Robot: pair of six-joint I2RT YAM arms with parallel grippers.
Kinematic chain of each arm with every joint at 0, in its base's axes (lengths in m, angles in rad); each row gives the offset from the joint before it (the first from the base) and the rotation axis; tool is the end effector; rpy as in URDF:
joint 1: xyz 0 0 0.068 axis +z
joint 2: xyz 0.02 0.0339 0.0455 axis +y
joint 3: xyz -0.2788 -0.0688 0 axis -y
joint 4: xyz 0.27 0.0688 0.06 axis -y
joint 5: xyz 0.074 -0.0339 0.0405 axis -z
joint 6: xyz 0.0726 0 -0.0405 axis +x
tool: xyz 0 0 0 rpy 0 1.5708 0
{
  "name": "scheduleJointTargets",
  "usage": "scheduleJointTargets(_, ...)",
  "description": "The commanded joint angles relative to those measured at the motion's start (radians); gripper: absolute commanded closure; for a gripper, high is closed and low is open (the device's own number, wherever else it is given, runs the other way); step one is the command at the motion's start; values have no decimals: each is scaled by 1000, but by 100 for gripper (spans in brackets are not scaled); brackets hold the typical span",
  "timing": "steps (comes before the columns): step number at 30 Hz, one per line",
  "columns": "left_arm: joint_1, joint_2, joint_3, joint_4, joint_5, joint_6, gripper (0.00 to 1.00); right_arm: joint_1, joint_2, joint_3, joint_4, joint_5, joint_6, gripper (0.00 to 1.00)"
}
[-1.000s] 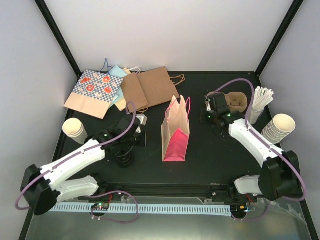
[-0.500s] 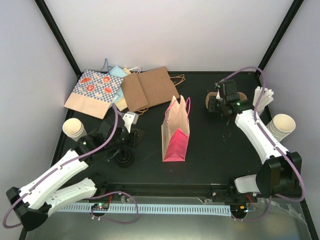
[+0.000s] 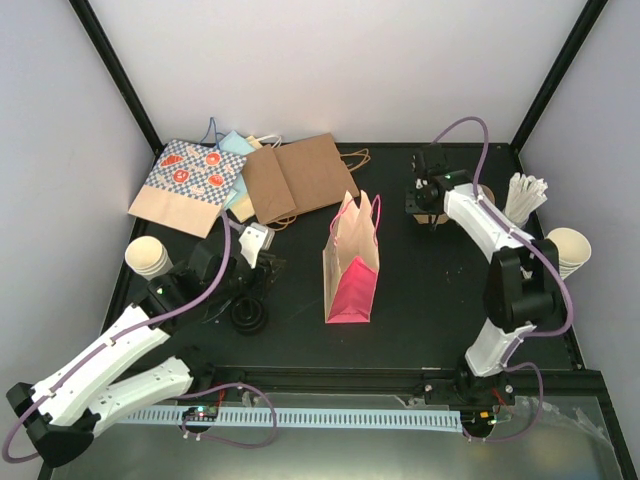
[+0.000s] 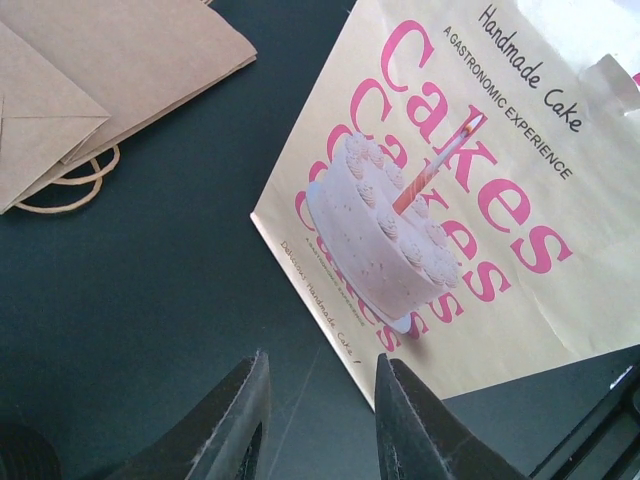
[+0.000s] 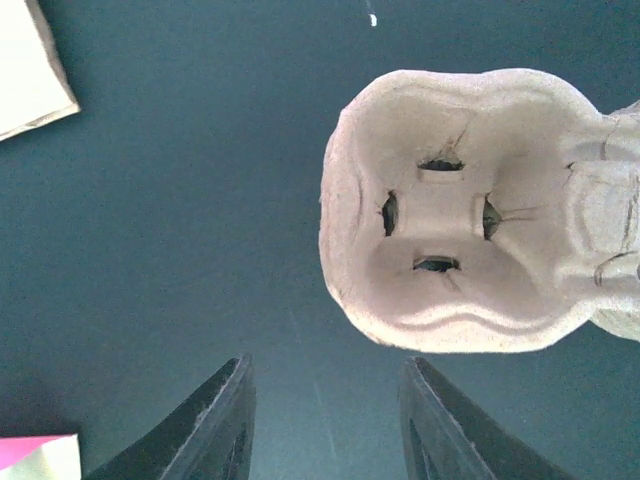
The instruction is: Pack the takeout coffee
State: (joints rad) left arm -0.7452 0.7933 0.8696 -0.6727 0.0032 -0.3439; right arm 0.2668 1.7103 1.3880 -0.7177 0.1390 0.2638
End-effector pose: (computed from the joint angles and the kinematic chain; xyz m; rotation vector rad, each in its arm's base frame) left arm 0.1544 -0.1428 0.3103 0.4475 2.1905 -0.6167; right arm 0.3960 0.0978 0.2352 0.0452 2.5942 0.0106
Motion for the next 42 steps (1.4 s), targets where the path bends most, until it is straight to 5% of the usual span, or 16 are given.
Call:
scheduleJointTargets(1,6,-14,35,-9,-2,31,68,-3,59,69,-33,61,-20,59)
scheduleJointTargets(42,6,4,51,-7,29,42,67,-4,173,149,-42,129,-47,77)
